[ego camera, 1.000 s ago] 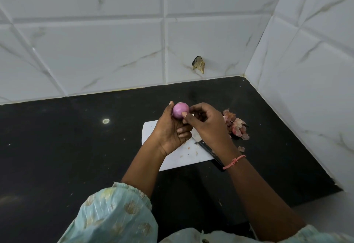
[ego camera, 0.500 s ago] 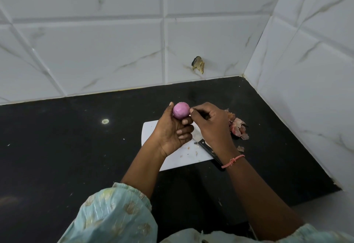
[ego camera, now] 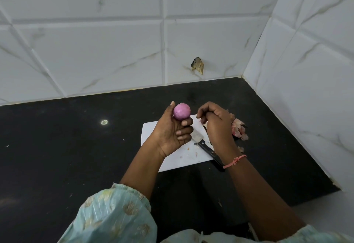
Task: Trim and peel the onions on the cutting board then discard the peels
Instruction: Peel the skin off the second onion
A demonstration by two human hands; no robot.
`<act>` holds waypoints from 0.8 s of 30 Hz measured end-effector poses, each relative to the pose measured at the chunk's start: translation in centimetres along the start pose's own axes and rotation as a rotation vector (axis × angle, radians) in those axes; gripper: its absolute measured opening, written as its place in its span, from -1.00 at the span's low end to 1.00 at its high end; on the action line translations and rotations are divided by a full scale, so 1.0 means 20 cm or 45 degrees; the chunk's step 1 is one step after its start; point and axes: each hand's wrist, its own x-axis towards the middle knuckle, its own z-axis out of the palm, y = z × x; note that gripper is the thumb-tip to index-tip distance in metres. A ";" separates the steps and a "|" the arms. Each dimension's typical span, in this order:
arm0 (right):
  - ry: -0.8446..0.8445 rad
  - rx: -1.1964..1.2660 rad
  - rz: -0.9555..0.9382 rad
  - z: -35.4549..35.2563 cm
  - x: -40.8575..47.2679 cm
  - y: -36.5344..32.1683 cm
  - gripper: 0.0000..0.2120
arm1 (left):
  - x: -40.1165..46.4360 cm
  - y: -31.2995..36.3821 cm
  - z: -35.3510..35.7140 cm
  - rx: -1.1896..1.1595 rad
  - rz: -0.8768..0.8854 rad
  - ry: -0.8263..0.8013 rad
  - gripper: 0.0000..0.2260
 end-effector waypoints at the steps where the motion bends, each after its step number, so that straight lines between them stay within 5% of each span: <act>1: -0.047 0.023 0.055 0.00 0.00 -0.01 -0.65 | 0.00 0.00 0.00 0.002 0.001 -0.002 -0.50; 5: -0.174 -0.061 0.120 0.02 -0.02 -0.02 -0.81 | 0.00 0.00 0.00 0.048 0.034 0.015 -0.47; 12: -0.070 -0.213 -0.182 0.00 -0.03 0.02 -0.90 | 0.00 0.00 0.00 0.113 0.035 0.044 -0.48; 18: -0.033 -0.180 -0.087 0.00 -0.02 0.01 -0.98 | -0.01 0.01 0.01 0.205 0.043 0.038 -0.48; 24: 0.061 -0.157 -0.062 -0.01 -0.01 0.01 -0.71 | -0.03 0.01 0.02 0.340 0.196 0.191 -0.45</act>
